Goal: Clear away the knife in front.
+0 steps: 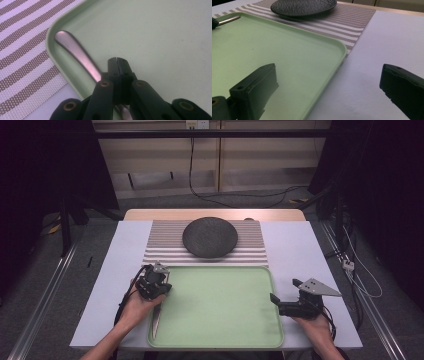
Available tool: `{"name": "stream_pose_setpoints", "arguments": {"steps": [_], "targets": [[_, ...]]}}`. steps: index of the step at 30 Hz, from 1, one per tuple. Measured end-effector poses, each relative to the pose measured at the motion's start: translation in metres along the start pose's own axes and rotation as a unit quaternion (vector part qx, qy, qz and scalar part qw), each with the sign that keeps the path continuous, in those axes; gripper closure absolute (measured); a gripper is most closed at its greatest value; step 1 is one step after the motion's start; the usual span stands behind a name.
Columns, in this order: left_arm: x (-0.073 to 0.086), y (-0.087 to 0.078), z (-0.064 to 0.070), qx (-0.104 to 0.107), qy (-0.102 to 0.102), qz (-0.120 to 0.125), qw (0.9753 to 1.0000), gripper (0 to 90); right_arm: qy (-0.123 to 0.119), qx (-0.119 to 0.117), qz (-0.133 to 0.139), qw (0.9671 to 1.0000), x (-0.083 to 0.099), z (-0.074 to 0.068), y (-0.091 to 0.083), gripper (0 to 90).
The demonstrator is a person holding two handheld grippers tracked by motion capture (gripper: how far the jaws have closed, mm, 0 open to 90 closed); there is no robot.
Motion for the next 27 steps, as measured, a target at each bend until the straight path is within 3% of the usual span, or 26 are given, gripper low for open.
{"name": "stream_pose_setpoints", "arguments": {"steps": [3, 5, 10, 11, 14, 20, 24, 27], "targets": [[0.000, -0.001, 0.001, 0.009, -0.005, 0.014, 0.9998, 90.0, 0.000, 0.000, -0.001, 1.0000, 0.000, 0.000, 0.000, 1.7], [-0.001, -0.001, 0.002, 0.014, 0.002, 0.022, 0.9997, 88.4, -0.001, -0.001, 0.000, 1.0000, 0.000, 0.000, 0.000, 1.7], [-0.009, -0.003, 0.005, 0.017, 0.003, 0.051, 0.9986, 71.1, -0.001, 0.001, 0.001, 1.0000, 0.000, 0.000, -0.001, 1.7], [-0.010, -0.004, 0.004, 0.014, 0.003, 0.058, 0.9982, 71.1, -0.001, 0.001, 0.001, 1.0000, 0.000, 0.000, -0.001, 1.7], [-0.015, -0.006, 0.003, 0.013, -0.009, 0.080, 0.9967, 58.1, 0.001, 0.001, 0.001, 1.0000, 0.000, 0.000, -0.001, 1.6], [-0.022, -0.017, -0.004, -0.012, -0.028, 0.113, 0.9931, 22.4, 0.001, 0.001, 0.001, 1.0000, 0.000, 0.000, 0.000, 1.7], [-0.024, -0.024, -0.004, -0.015, -0.037, 0.124, 0.9915, 8.2, 0.001, 0.001, 0.001, 1.0000, 0.000, 0.000, 0.000, 1.6], [-0.024, -0.028, -0.006, -0.021, -0.034, 0.134, 0.9902, 6.3, 0.001, 0.001, 0.000, 1.0000, 0.000, 0.000, 0.000, 1.7]]}}
Point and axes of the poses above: each handheld gripper's, and its own axes: y roughly forward along the jaws, x roughly out of its underside, z roughly to its right, the point moved 10 cm from there along y, roughly forward along the jaws, and after that the axes turned 10 degrees about z, right-handed, at the moved point
